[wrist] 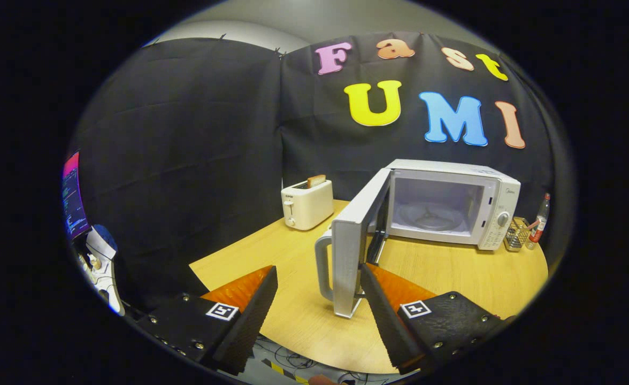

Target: Open the microwave, put the food inside, and close the microwave door.

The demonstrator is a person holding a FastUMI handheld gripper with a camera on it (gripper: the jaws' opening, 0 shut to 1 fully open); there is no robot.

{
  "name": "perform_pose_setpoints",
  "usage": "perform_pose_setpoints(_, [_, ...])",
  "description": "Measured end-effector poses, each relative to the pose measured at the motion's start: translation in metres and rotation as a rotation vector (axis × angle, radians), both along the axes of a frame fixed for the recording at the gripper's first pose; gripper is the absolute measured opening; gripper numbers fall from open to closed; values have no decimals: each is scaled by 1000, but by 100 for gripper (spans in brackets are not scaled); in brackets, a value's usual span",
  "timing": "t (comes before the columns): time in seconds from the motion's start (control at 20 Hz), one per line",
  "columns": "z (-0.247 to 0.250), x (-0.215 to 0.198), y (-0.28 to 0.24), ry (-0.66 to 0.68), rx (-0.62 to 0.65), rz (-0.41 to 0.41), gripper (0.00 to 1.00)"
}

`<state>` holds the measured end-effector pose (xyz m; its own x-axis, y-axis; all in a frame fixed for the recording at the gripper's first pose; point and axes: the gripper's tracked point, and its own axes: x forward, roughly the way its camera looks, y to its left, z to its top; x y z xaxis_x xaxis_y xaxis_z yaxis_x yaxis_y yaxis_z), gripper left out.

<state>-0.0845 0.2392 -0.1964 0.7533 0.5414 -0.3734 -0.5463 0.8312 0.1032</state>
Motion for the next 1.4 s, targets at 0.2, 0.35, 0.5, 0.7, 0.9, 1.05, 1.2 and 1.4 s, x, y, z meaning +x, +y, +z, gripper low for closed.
perform_pose_setpoints(0.2, [1,19,-51,-3,16,-114,94])
perform_pose_setpoints(0.35, [-3,29,-90,10,15,-190,95])
perform_pose_setpoints(0.5, [-11,37,-127,28,10,-261,94])
perform_pose_setpoints(0.7, [-28,41,-173,59,1,-342,95])
perform_pose_setpoints(0.9, [-48,43,-212,106,2,-420,95])
perform_pose_setpoints(1.05, [-60,41,-237,138,7,-468,95])
perform_pose_setpoints(1.2, [-73,42,-257,171,19,-517,95])
perform_pose_setpoints(1.4, [-101,34,-271,250,43,-543,95])
